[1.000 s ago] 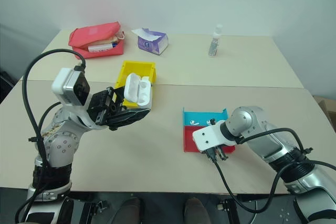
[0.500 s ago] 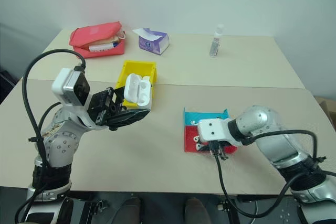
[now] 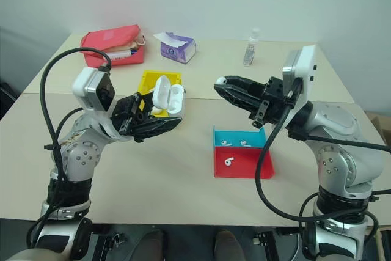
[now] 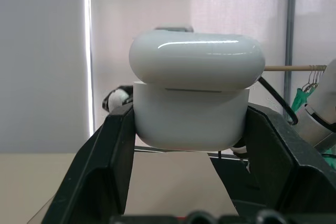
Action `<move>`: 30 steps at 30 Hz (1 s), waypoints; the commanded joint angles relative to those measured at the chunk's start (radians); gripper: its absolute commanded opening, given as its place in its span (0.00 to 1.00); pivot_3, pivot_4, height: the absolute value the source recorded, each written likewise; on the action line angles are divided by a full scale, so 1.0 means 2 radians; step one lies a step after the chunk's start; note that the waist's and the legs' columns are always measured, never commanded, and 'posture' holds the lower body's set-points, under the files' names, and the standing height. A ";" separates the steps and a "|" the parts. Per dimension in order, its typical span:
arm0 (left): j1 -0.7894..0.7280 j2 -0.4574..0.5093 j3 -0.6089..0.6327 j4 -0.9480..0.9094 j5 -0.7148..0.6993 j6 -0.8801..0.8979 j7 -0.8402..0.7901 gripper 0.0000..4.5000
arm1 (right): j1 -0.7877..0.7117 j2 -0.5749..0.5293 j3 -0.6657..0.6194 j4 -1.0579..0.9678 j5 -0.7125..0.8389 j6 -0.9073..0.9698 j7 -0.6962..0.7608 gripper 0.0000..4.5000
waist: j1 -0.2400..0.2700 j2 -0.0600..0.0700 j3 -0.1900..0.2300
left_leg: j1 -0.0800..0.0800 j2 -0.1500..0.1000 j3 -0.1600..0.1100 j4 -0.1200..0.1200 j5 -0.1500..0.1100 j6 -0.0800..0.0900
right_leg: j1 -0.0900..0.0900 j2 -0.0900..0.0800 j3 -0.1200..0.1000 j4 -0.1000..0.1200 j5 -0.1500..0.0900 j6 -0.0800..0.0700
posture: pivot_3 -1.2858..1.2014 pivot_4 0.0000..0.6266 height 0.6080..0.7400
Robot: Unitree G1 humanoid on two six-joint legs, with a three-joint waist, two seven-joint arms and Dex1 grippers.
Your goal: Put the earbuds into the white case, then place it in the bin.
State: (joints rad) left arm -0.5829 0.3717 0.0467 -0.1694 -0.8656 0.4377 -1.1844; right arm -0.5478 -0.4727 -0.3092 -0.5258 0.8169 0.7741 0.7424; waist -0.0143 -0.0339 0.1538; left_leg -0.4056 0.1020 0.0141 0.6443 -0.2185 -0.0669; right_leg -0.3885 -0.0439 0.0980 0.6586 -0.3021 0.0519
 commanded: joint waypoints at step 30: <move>-0.031 -0.002 0.002 0.035 0.015 -0.008 -0.037 0.62 | -0.025 -0.015 0.114 -0.035 0.036 -0.040 -0.069 0.14 | 0.000 0.000 0.000 | -0.001 0.000 -0.001 0.000 0.000 0.000 | 0.000 0.000 -0.001 -0.001 0.000 0.000 | 0.52 0.24 1.00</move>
State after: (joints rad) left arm -0.6325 0.3674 0.0292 -0.0743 -0.8240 0.4368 -1.2557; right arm -0.6013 -0.4880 -0.0868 -0.5902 0.8968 0.7118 0.5887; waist -0.0139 -0.0336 0.1539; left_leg -0.4070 0.1021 0.0130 0.6438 -0.2186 -0.0667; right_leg -0.3887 -0.0439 0.0967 0.6568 -0.3022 0.0519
